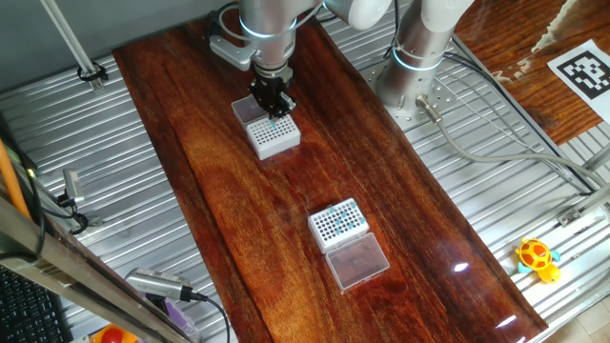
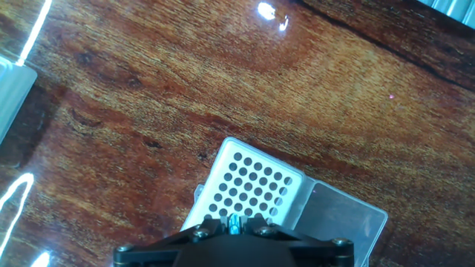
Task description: Transfer all medium pipette tips from one holder to another
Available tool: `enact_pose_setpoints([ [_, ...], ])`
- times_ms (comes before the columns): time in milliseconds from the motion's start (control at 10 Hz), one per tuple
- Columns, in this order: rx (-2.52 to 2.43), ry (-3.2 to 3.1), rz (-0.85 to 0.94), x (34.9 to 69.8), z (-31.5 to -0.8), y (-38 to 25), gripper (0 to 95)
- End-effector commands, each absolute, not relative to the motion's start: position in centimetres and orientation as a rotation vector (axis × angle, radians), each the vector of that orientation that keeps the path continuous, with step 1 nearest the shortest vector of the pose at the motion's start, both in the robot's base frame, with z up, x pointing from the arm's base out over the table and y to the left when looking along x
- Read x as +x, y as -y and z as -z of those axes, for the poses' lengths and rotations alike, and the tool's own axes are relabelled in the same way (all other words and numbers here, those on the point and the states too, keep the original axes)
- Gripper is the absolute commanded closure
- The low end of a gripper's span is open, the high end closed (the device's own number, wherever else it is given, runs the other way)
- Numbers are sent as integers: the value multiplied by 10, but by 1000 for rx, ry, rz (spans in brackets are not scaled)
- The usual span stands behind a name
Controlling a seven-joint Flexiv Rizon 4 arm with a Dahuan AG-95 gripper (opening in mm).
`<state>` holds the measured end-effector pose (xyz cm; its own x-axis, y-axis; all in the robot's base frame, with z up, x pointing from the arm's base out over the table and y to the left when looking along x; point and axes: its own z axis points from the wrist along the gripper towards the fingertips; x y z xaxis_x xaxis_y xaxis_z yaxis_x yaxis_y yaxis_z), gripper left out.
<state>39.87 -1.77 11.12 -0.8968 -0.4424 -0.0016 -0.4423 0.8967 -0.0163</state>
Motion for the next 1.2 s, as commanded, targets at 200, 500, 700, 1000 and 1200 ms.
enact_pose_setpoints([
  [200,-712,-3054,25,399,-110,18,760],
  [500,-706,-3054,16,400,-109,16,950],
  [700,-701,-3052,-1,402,-107,10,760],
  [1000,-687,-3055,-11,402,-108,-7,760],
  [1200,-687,-3055,-11,402,-108,-7,760],
])
